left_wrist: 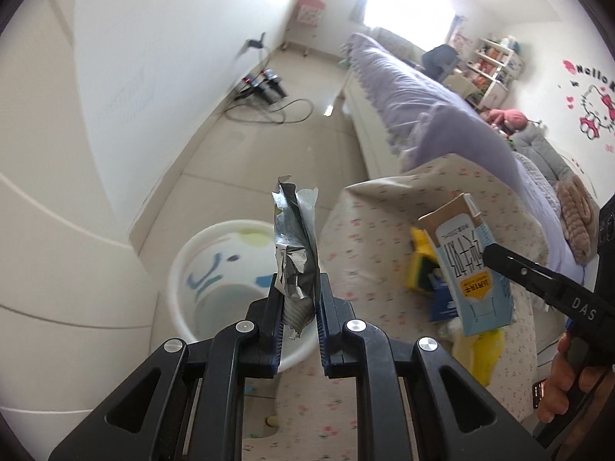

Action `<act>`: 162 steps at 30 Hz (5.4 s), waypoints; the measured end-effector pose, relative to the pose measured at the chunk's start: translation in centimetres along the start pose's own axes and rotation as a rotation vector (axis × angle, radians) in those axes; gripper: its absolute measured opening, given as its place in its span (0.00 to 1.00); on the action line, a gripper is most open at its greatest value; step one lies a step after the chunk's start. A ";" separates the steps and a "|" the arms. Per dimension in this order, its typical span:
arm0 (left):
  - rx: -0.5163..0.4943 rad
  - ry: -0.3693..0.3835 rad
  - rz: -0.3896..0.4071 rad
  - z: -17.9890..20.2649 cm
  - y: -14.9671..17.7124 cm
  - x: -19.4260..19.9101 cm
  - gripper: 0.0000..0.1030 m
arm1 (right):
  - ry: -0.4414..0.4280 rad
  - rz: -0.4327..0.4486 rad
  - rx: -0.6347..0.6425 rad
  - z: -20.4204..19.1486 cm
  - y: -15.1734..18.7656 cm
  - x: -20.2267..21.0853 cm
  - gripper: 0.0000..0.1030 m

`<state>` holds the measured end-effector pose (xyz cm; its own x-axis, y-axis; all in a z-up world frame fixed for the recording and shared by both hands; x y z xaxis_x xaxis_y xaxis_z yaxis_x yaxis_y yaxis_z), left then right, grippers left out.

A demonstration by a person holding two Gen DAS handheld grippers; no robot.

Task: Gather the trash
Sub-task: 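Carry both items to the wastebasket and open both tools to drop them, then move both tools back over the bench toward the remaining trash, then grasp the yellow snack wrapper with the left tool while the right grasps the white tissue, then carry the wrapper and tissue over the wastebasket and open the left tool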

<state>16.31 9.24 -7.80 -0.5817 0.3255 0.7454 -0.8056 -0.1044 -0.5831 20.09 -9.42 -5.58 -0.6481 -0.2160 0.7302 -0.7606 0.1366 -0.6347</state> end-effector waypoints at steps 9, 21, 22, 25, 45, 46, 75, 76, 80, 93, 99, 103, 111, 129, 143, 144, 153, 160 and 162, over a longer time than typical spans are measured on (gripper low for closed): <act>0.115 -0.075 -0.011 -4.7 0.0 -2.0 0.73 | -0.086 -0.053 -0.027 -2.9 0.7 -5.3 0.36; 0.068 -0.206 -0.015 -6.8 1.1 -0.6 0.88 | -0.150 -0.095 -0.033 -5.9 1.9 -10.2 0.36; 0.069 -0.207 -0.013 -7.0 1.2 -0.3 0.89 | -0.154 -0.095 -0.034 -6.1 2.0 -10.6 0.37; 0.085 -0.205 -0.010 -7.3 1.2 0.0 0.94 | -0.175 -0.090 -0.046 -6.4 2.2 -11.1 0.41; 0.059 -0.137 -0.064 -3.6 2.5 0.1 0.99 | -0.037 0.001 -0.090 -2.3 0.6 -5.0 0.83; 0.064 -0.128 -0.069 -3.4 2.6 0.1 0.99 | -0.033 0.010 -0.092 -2.0 0.4 -4.3 0.83; 0.002 -0.054 -0.123 5.4 2.7 -2.5 0.99 | 0.222 0.034 -0.105 12.3 0.6 5.0 0.84; -0.002 -0.051 -0.122 6.0 2.6 -2.7 0.99 | 0.236 0.032 -0.110 13.2 0.8 5.1 0.84; -0.023 -0.040 -0.118 7.9 2.2 -3.7 0.99 | 0.285 0.017 -0.120 15.9 1.3 5.6 0.84; -0.023 0.058 -0.041 13.9 0.4 -9.2 0.99 | 0.407 -0.121 -0.222 23.8 3.7 4.6 0.84; 0.051 0.120 -0.040 14.9 -0.1 -12.4 0.96 | 0.424 -0.181 -0.236 25.1 4.4 3.1 0.84; 0.137 0.185 -0.057 14.9 -0.1 -14.5 0.78 | 0.437 -0.233 -0.245 26.0 5.0 1.6 0.84; 0.206 0.260 -0.088 14.9 0.4 -16.5 0.40 | 0.441 -0.310 -0.278 27.2 6.2 -0.1 0.83; 0.108 0.285 -0.024 15.8 -0.8 -12.2 0.10 | 0.464 -0.216 -0.222 26.3 5.1 2.7 0.29; -0.006 0.245 0.114 15.1 -2.2 -4.5 0.10 | 0.411 -0.016 -0.166 20.0 2.0 7.0 0.29; -0.021 0.235 0.125 14.9 -2.2 -3.8 0.10 | 0.406 -0.003 -0.163 19.5 1.7 7.3 0.29; -0.096 0.156 0.194 12.5 -2.2 0.6 0.10 | 0.365 0.108 -0.123 14.6 0.3 9.2 0.29; -0.120 0.082 0.227 9.3 -2.1 3.0 0.10 | 0.333 0.142 -0.111 11.3 -0.1 9.0 0.29; -0.118 0.059 0.231 8.1 -2.0 3.5 0.10 | 0.324 0.146 -0.104 10.4 -0.2 8.8 0.29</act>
<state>14.98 2.96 -1.37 -0.7384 0.3605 0.5699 -0.6316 -0.0734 -0.7719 14.93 -21.37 -1.65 -0.7155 0.1277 0.6869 -0.6485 0.2444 -0.7209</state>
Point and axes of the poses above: each gripper's, at about its wrist camera, not at the fingertips, and x roughly against the way its jaws point, z to its right, y to its underside, the point moved 4 cm from there along -x, roughly the way its jaws point, and after that the axes turned 2 degrees about y, right-handed, at the moved point
